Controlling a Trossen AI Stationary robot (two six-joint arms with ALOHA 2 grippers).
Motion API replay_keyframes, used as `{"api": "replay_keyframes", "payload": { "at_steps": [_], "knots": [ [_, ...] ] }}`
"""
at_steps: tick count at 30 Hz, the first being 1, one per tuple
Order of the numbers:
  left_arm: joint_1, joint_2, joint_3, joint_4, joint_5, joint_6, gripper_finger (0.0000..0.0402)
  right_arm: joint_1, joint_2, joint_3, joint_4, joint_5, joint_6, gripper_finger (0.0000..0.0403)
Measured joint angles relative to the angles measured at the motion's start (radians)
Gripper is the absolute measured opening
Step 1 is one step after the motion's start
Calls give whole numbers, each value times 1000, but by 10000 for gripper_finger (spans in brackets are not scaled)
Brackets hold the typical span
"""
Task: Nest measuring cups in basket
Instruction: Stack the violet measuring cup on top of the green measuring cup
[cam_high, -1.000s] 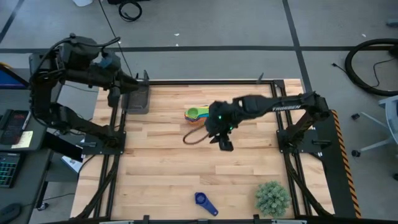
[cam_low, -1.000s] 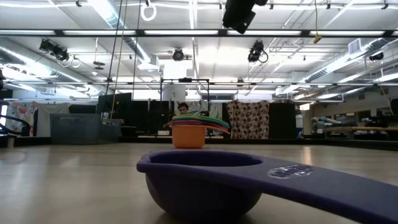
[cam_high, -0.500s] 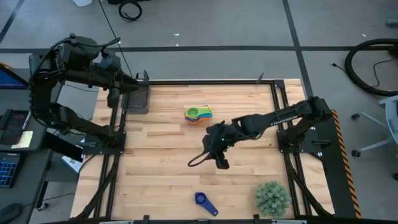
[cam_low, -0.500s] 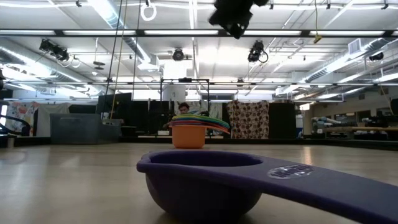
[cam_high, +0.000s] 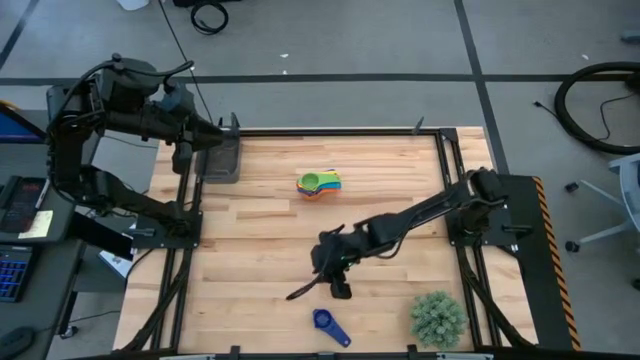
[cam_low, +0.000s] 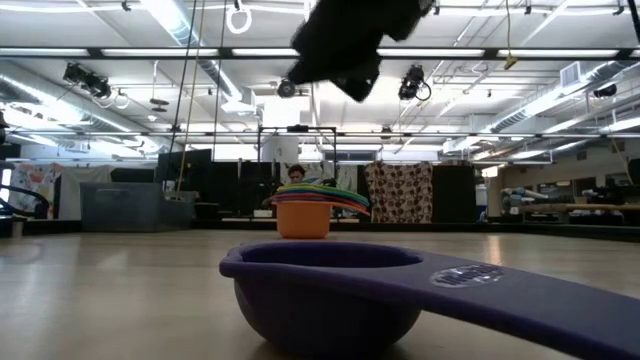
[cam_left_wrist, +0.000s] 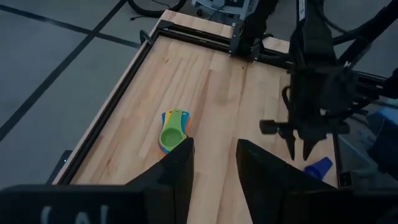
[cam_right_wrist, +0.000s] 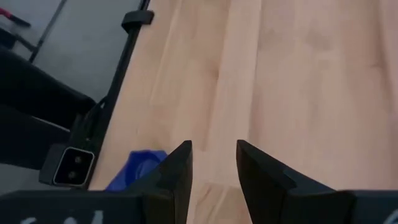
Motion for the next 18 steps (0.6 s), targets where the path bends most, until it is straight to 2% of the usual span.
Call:
{"api": "replay_keyframes", "payload": {
  "at_steps": [6, 13, 18],
  "knots": [
    [0, 0, 0, 0, 0, 0, 126, 18, 74, 0, -15, -32, 56, 129],
    [0, 0, 0, 0, 0, 1, 126, 63, 154, 1, 26, -121, 109, 129],
    [0, 1, 0, 0, 0, 5, 126, 92, 179, 6, 49, -115, 109, 129]
  ]
}}
